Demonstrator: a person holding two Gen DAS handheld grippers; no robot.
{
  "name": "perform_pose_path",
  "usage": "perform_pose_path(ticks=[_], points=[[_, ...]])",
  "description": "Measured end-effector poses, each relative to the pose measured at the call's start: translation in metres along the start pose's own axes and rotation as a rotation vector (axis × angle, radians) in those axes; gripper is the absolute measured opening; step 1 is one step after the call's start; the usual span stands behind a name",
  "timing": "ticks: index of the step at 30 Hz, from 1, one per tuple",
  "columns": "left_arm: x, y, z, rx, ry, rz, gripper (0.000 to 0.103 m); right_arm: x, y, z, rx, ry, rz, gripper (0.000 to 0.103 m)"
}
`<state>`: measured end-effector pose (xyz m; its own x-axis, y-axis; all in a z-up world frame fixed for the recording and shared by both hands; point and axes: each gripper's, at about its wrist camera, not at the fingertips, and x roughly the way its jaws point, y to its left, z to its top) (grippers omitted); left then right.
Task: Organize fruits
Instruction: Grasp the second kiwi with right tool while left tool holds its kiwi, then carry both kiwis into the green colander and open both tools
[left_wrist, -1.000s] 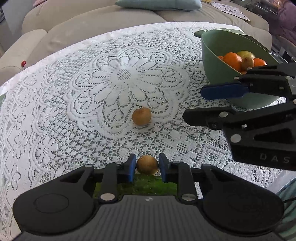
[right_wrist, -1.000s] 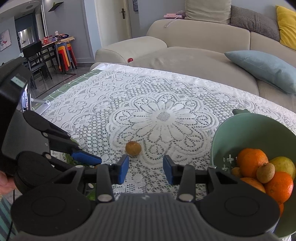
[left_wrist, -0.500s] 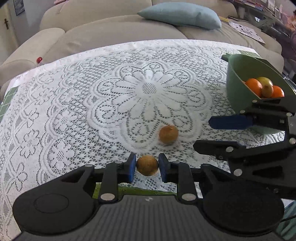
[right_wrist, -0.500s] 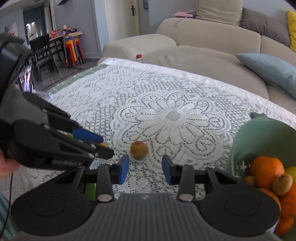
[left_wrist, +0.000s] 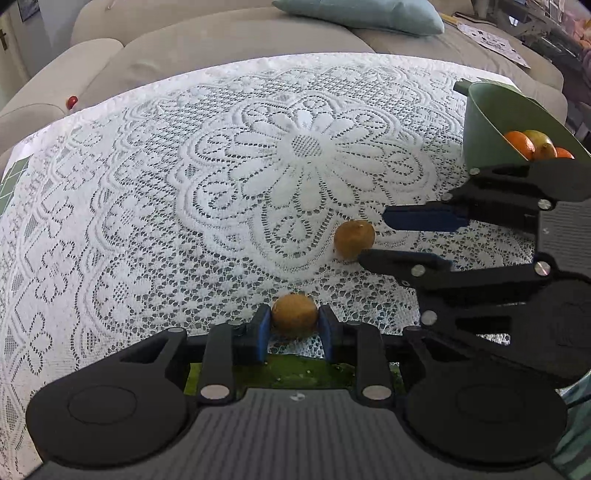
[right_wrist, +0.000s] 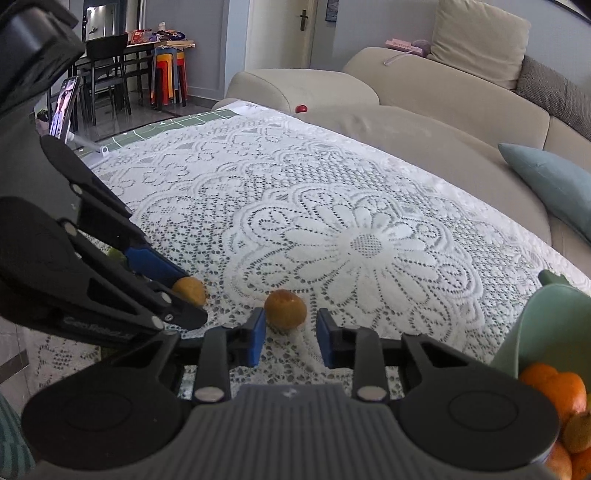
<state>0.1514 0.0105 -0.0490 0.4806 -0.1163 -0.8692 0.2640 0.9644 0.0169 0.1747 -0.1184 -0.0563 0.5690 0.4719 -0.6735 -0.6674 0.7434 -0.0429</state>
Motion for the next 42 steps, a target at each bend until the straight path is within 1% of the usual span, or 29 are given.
perform_pose_path(ticks=[3, 6, 11, 21, 26, 32, 37, 42], points=[[-0.001, 0.002, 0.0, -0.009, -0.007, -0.004, 0.03, 0.004, -0.002, 0.0, 0.004, 0.001, 0.003, 0.025], [-0.006, 0.003, 0.001, -0.026, -0.029, 0.006, 0.03, 0.007, -0.001, 0.001, 0.002, -0.004, 0.017, 0.025], [-0.008, 0.006, 0.003, -0.047, -0.044, 0.002, 0.03, 0.014, 0.007, 0.003, -0.028, 0.005, 0.0, 0.025], [-0.012, 0.003, 0.004, -0.055, -0.056, 0.01, 0.03, 0.012, 0.01, 0.005, -0.031, 0.008, -0.016, 0.024], [-0.02, 0.001, 0.004, -0.068, -0.077, 0.009, 0.03, -0.003, 0.009, 0.007, -0.021, -0.015, -0.025, 0.024], [-0.033, -0.007, 0.005, -0.079, -0.118, 0.016, 0.03, -0.032, 0.005, 0.009, 0.008, -0.074, -0.043, 0.024], [-0.048, -0.015, 0.008, -0.098, -0.17, 0.012, 0.03, -0.06, 0.0, 0.013, 0.052, -0.133, -0.067, 0.024], [-0.063, -0.025, 0.013, -0.121, -0.232, -0.013, 0.03, -0.085, -0.011, 0.012, 0.103, -0.176, -0.102, 0.024]])
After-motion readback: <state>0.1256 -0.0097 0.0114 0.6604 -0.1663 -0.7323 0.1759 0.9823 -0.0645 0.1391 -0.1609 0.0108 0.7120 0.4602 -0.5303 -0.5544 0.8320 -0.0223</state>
